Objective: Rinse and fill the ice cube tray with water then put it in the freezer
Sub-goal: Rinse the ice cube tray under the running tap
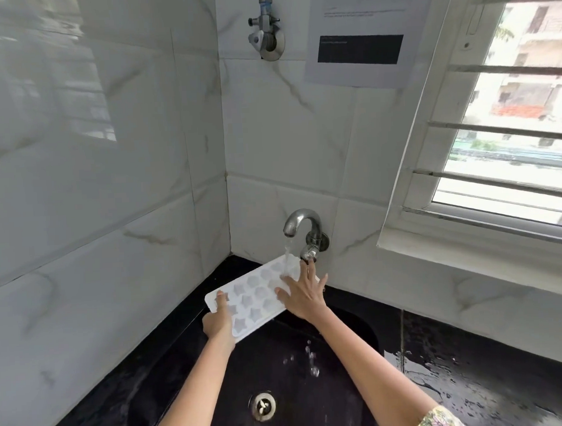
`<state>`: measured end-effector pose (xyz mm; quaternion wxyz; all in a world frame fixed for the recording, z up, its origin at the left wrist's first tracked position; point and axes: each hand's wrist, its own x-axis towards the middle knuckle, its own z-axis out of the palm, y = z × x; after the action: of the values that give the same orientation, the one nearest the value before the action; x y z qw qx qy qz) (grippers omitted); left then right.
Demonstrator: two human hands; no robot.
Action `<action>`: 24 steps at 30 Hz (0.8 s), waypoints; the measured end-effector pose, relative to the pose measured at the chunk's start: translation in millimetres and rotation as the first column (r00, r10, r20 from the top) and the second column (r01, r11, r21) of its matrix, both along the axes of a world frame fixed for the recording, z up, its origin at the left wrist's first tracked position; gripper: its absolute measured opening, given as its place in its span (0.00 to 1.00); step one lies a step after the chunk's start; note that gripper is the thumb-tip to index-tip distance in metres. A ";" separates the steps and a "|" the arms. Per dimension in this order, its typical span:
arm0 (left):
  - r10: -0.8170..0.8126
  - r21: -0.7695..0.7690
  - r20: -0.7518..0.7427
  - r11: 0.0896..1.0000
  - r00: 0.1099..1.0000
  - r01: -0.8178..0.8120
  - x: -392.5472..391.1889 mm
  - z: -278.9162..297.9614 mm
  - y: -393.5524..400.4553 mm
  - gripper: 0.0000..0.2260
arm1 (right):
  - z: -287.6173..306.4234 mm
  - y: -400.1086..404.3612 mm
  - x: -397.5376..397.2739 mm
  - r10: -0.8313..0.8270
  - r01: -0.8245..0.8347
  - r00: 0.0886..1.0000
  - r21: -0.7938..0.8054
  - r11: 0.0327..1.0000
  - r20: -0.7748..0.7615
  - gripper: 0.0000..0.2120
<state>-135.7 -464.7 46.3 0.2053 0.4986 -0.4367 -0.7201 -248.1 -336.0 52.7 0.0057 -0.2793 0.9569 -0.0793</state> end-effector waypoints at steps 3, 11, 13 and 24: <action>-0.011 -0.030 0.032 0.999 0.999 0.012 -1.5 0.6 -2.9 0.28 | 3.1 4.3 -4.8 -0.032 0.033 0.995 -0.004 0.999 0.091 0.23; -0.025 -0.019 0.025 0.999 0.999 0.026 -2.8 4.1 0.2 0.29 | 6.2 5.0 -3.6 -0.043 0.043 0.999 0.017 0.999 0.013 0.22; -0.033 -0.021 0.019 0.999 0.999 0.034 -3.4 3.9 4.8 0.29 | 5.5 2.7 -1.4 -0.049 0.054 0.997 0.101 0.993 -0.056 0.21; 0.003 -0.005 0.019 1.000 1.000 -0.003 -8.5 9.2 8.9 0.28 | 2.5 -16.3 23.7 0.033 -0.035 0.998 -0.034 0.999 -0.059 0.23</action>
<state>-144.2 -455.8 55.6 0.2036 0.5055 -0.4397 -0.7140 -224.5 -352.2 55.1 -0.0257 -0.2977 0.9503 -0.0879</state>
